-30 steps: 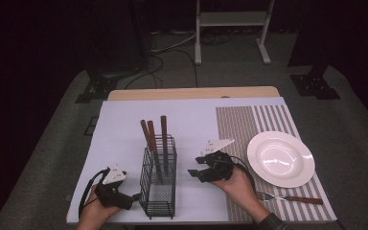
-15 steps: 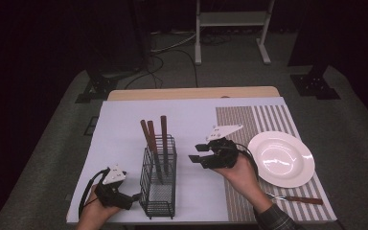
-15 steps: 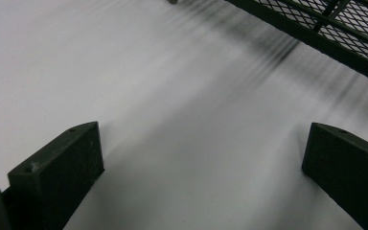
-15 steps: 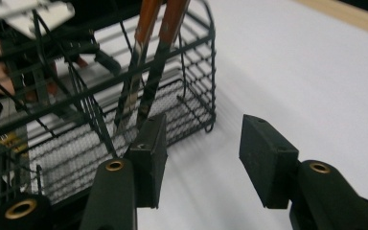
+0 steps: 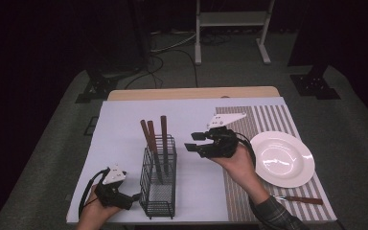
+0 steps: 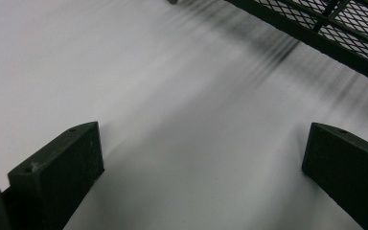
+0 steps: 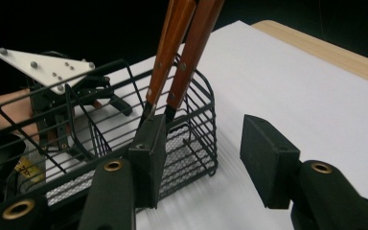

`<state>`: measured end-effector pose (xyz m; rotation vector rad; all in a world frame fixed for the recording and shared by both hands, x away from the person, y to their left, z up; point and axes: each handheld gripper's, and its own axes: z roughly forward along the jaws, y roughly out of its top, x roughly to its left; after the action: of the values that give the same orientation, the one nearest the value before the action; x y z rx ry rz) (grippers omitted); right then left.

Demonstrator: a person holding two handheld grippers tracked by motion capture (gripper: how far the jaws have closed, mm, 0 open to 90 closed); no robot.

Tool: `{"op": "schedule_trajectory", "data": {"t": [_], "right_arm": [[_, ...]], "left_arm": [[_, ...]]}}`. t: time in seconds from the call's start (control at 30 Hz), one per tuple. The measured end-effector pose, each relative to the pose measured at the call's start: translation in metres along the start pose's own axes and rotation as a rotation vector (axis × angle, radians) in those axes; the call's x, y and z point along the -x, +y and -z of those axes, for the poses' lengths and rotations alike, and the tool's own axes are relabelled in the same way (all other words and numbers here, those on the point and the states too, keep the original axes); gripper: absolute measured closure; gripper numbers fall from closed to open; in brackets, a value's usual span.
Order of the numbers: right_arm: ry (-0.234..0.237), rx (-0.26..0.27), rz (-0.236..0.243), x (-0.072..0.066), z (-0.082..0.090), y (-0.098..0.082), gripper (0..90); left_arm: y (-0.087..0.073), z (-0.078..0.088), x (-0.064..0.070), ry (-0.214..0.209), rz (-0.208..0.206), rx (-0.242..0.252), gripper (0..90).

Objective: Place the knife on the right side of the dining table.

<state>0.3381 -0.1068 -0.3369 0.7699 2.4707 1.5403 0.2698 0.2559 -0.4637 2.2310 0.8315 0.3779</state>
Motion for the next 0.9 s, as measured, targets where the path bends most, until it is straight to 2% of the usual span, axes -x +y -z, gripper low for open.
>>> {"op": "schedule_trajectory", "data": {"t": [0.6, 0.9], "right_arm": [[0.017, 0.043, 0.002, 0.003, -0.019, 0.023, 46.2], [0.033, 0.049, -0.008, 0.007, -0.036, 0.030, 45.0]], "left_arm": [[0.000, 0.000, 0.000, 0.000, 0.000, 0.001, 0.0], [0.000, 0.000, 0.000, 0.001, 0.001, 0.005, 0.0]]}}
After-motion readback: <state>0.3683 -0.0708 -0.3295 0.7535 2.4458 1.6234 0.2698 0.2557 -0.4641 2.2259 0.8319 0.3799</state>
